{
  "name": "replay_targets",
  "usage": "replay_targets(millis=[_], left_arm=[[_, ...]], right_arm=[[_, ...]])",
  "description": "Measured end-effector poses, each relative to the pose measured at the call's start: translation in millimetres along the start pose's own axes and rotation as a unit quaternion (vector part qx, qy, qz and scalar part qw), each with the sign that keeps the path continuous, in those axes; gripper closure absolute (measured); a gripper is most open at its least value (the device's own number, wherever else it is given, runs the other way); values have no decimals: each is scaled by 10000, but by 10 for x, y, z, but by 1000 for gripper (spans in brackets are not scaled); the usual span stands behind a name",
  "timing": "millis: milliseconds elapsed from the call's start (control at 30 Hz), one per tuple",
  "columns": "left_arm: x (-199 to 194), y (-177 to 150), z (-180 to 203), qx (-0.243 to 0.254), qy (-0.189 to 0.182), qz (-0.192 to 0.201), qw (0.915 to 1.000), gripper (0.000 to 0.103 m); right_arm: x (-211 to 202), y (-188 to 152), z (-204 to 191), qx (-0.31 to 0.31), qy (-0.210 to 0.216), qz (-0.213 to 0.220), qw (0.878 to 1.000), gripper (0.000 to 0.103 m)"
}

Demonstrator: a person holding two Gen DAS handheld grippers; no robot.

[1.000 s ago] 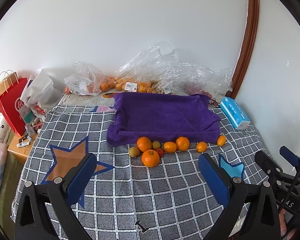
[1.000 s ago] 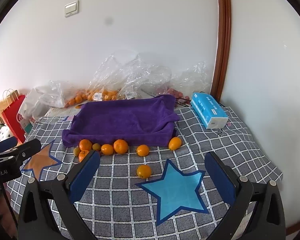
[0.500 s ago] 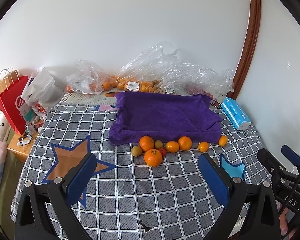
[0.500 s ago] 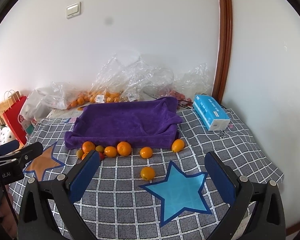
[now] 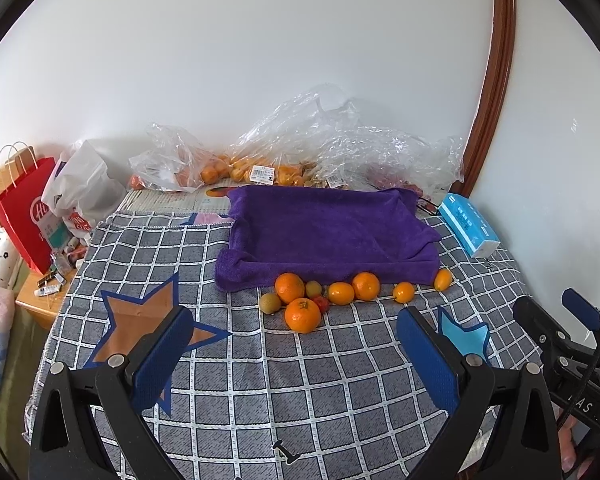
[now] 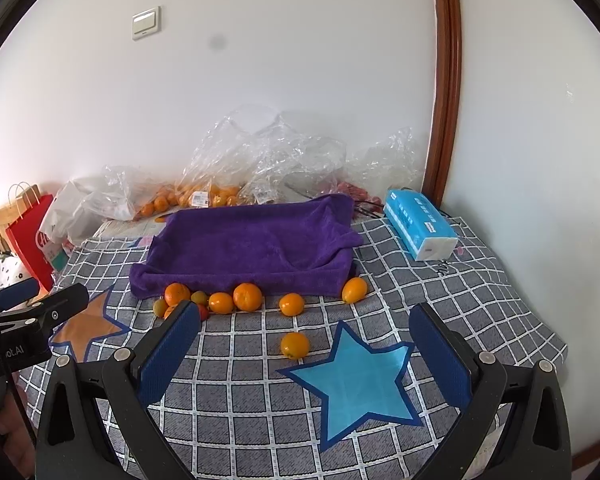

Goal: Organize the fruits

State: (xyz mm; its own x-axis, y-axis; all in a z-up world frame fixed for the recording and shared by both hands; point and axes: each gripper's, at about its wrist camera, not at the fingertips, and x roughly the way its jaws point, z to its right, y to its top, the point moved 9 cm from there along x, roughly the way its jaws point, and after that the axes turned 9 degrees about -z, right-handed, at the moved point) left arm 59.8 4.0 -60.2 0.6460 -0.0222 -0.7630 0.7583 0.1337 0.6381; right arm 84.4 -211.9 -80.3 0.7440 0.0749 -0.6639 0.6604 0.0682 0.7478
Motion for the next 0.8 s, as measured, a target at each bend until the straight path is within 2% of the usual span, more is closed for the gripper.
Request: replay_targets(millis=[800], left_arm=[[-41,16,-48,-19,12,46,10000,1]], right_arm=[[-30,3,-58,-23,66,41,10000,0]])
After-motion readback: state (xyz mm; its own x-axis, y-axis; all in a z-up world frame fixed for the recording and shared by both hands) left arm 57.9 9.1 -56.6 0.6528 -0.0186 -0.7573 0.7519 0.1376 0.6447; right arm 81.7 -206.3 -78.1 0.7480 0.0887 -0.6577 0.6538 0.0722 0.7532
